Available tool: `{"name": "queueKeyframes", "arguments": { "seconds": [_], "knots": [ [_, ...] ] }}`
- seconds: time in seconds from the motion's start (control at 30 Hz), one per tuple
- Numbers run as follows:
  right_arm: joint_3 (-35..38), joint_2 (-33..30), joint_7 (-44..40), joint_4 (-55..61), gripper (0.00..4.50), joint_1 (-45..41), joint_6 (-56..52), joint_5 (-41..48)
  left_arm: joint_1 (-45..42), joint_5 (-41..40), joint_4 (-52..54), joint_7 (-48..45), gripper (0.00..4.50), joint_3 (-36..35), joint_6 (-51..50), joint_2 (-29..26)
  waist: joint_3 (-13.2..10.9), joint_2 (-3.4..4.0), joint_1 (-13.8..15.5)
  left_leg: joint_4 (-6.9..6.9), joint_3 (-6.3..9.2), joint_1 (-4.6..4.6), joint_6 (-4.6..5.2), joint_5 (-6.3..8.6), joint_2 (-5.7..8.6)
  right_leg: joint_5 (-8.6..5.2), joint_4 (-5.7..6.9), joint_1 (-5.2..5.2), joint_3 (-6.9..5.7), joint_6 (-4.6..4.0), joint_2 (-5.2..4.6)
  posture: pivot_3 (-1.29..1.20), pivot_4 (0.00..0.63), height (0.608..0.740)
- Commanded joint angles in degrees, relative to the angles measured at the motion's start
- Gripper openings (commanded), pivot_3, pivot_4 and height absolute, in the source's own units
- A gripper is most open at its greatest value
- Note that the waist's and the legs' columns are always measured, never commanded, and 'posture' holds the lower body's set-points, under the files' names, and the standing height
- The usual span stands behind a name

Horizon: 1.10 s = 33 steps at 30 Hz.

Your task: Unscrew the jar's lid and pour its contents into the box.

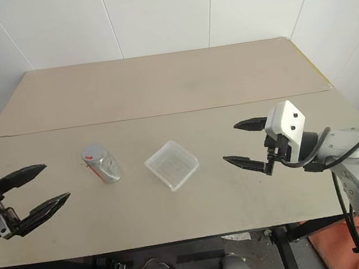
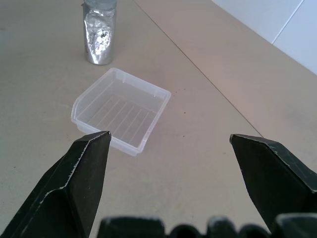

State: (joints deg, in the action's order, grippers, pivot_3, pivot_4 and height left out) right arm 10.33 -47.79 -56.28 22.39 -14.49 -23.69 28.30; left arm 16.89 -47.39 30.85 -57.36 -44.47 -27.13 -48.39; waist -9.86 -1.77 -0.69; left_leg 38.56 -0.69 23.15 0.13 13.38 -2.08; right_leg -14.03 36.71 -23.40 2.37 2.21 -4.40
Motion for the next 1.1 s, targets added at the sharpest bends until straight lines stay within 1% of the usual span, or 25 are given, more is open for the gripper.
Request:
{"name": "queueKeyframes", "arguments": {
  "seconds": [0.03, 0.17, 0.33, 0.4, 0.53, 0.7, 0.83, 0.93, 1.03, 1.1],
  "knots": [
    [1.03, -0.44, -0.59, 1.12, 4.47, -0.42, 0.62, 1.26, 0.89, -0.88, 1.88, 0.25, 4.50, -1.55, 0.35, 0.68, 0.00, 0.00, -0.05, 0.00, 0.00, 0.00, 0.00, 0.00, 0.00, 0.00, 0.00, 0.00, 0.00, 0.00, 0.00, 0.00, 0.150, 0.740],
    [-0.60, -0.19, -2.78, 1.32, 4.47, -0.67, 1.16, 1.78, -0.17, -1.89, 2.08, 1.94, 4.50, -0.71, -0.43, 1.03, 0.00, 0.00, -0.05, 0.00, 0.01, 0.00, 0.00, 0.00, -0.01, 0.00, 0.01, -0.01, 0.00, 0.00, 0.02, 0.00, 0.150, 0.740],
    [-0.93, -0.48, -4.72, -0.93, 4.47, -3.16, 2.11, 1.00, 0.50, -0.29, 2.57, 3.76, 4.50, 0.04, 0.07, 2.06, 0.00, 0.00, -0.10, 0.00, 0.00, 0.00, 0.00, 0.00, 0.01, 0.00, 0.00, 0.00, 0.01, 0.00, 0.00, 0.00, 0.150, 0.740],
    [-1.66, -0.60, -5.14, -1.62, 4.47, -4.86, 1.91, 0.57, 1.30, 1.88, 2.73, 5.41, 4.50, 1.22, 0.46, 3.16, 0.00, 0.00, -0.29, 0.00, 0.00, -0.01, 0.00, 0.00, -0.01, 0.00, 0.00, 0.00, 0.01, -0.01, 0.02, 0.00, 0.150, 0.740],
    [-2.53, -0.52, -5.71, -1.36, 4.47, -7.59, 0.37, 1.78, 2.10, 6.34, 3.32, 8.59, 4.50, 6.31, 1.44, 5.80, 0.00, 0.00, -0.16, -0.02, 0.00, -0.02, 0.00, 0.00, -0.01, 0.00, 0.01, -0.01, 0.02, -0.01, 0.02, 0.00, 0.150, 0.740],
    [-3.18, -0.83, -4.80, 0.71, 4.47, -8.58, -4.46, 4.61, -2.16, 10.92, 0.35, 14.34, 4.50, 13.83, 2.17, 9.64, 0.00, -0.01, 0.28, -0.01, 0.03, 0.00, 0.00, 0.00, 0.02, 0.01, 0.00, 0.03, -0.01, -0.01, 0.00, 0.00, 0.150, 0.740],
    [-3.52, -1.93, -5.22, 0.99, 4.47, -8.61, -5.07, 4.28, -7.52, 14.28, -3.45, 18.21, 4.50, 18.60, 2.96, 12.05, 0.00, 0.00, 0.23, 0.00, 0.04, -0.01, 0.00, 0.00, 0.03, 0.02, 0.00, 0.04, 0.00, -0.01, 0.00, 0.00, 0.150, 0.740],
    [-3.47, -2.70, -6.02, 0.81, 4.47, -9.46, -6.05, 5.77, -12.11, 16.37, -7.02, 21.83, 4.50, 20.80, 3.34, 14.65, 0.01, -0.01, 0.14, 0.01, 0.05, -0.01, 0.00, 0.00, 0.03, 0.02, 0.01, 0.05, -0.01, -0.01, 0.01, 0.00, 0.150, 0.740],
    [-3.76, -3.39, -7.48, 0.40, 4.47, -10.43, -6.15, 6.24, -14.29, 19.08, -9.80, 23.13, 4.50, 23.28, 5.14, 16.31, 0.01, -0.01, -0.16, 0.01, 0.05, 0.00, 0.00, 0.00, 0.03, 0.03, 0.01, 0.04, 0.01, 0.00, 0.01, 0.00, 0.150, 0.740],
    [-3.89, -3.72, -8.15, 0.19, 4.47, -10.91, -5.96, 6.04, -15.33, 19.45, -10.86, 23.66, 4.50, 24.13, 5.82, 17.39, 0.01, -0.01, -0.17, 0.01, 0.05, 0.00, 0.00, 0.00, 0.02, 0.03, 0.01, 0.03, 0.00, 0.00, 0.02, 0.00, 0.150, 0.740]
  ]
}}
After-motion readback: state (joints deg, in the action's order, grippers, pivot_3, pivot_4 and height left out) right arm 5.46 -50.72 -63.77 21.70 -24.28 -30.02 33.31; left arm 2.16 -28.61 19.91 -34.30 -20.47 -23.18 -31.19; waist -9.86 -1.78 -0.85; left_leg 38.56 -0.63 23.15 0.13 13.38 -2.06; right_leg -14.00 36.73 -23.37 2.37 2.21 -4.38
